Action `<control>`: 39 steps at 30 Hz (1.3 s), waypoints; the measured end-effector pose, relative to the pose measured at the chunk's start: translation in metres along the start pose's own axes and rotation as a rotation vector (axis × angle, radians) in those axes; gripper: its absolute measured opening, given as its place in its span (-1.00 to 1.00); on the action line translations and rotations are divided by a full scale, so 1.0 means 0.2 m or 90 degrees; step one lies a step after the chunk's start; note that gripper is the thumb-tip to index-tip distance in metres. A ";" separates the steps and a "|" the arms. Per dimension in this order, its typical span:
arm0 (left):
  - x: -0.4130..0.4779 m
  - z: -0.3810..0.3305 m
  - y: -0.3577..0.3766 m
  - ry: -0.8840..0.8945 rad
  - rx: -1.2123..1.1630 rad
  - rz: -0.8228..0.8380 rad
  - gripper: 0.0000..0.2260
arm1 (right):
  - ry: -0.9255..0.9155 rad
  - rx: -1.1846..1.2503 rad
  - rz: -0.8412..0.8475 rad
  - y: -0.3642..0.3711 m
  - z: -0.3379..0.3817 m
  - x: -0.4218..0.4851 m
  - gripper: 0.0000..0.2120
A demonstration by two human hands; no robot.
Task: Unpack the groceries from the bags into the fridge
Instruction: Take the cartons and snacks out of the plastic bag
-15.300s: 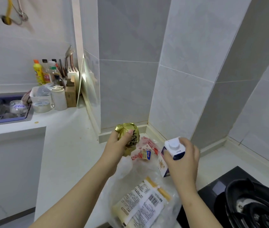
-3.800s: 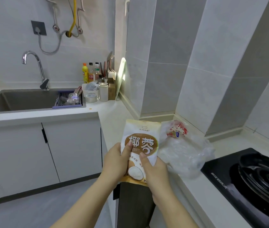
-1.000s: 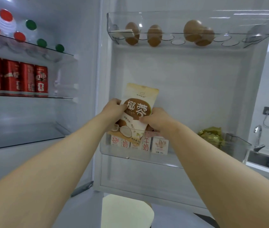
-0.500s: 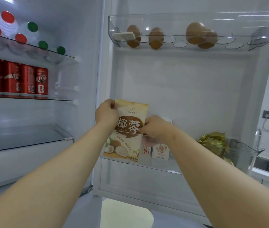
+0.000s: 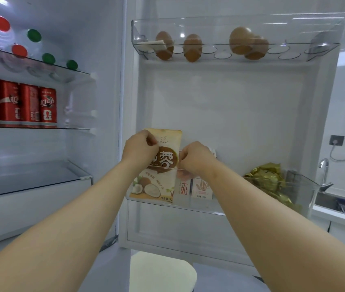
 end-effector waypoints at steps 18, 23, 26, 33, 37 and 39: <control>-0.33 -0.25 0.17 0.207 0.110 0.034 -0.87 | -0.087 -0.299 -0.314 -0.26 -0.25 -0.40 -0.69; -0.52 -0.49 0.36 0.343 0.075 0.073 -0.85 | -0.044 -0.336 -0.370 -0.52 -0.47 -0.67 -0.71; -0.70 -0.64 0.57 0.402 0.057 0.118 -0.84 | 0.000 -0.380 -0.360 -0.65 -0.64 -0.86 -0.70; -1.22 -0.90 1.22 0.493 0.026 0.266 -0.80 | 0.185 -0.465 -0.354 -0.98 -1.16 -1.36 -0.68; -1.57 -1.02 1.64 0.496 0.022 0.387 -0.78 | 0.300 -0.477 -0.339 -1.16 -1.50 -1.69 -0.66; -1.74 -1.09 1.84 0.504 0.034 0.434 -0.77 | 0.361 -0.478 -0.328 -1.25 -1.66 -1.84 -0.66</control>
Point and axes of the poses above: each hand's wrist, its own x-axis towards the middle knuckle, its own y-axis out of the palm, z = x × y, the point moved 1 cm from there along x, towards the middle knuckle, and after that the axes turned 6 degrees about -y, right-handed, at the moved point
